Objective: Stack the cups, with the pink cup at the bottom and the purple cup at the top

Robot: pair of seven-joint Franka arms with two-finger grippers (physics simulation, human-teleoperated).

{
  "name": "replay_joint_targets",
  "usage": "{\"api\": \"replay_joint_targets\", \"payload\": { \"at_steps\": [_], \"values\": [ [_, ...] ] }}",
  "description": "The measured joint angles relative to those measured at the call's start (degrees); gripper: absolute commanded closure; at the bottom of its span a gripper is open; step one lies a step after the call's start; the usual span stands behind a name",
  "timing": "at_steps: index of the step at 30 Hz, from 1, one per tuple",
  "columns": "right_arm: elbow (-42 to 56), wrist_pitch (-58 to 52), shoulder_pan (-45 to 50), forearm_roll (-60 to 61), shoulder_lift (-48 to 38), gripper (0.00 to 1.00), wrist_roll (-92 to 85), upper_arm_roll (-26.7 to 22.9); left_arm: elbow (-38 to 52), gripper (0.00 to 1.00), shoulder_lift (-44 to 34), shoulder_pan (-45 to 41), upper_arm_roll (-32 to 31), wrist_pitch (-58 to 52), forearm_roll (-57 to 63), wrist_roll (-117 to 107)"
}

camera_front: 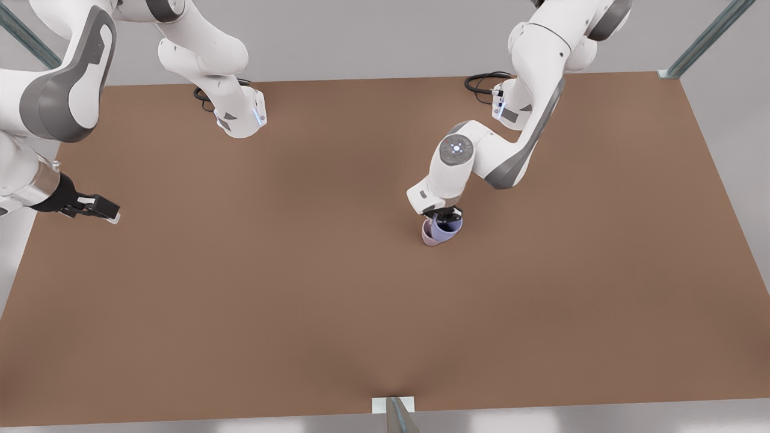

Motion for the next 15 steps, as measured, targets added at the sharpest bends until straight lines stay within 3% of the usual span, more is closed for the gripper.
{"api": "replay_joint_targets", "payload": {
  "at_steps": [15],
  "values": [
    [0.0, 0.8, 0.0, 0.0, 0.0, 0.00, -3.1, 0.0, 1.7, 0.79, 2.3, -2.7, -0.1, -2.6, 0.7, -9.1]
  ]
}}
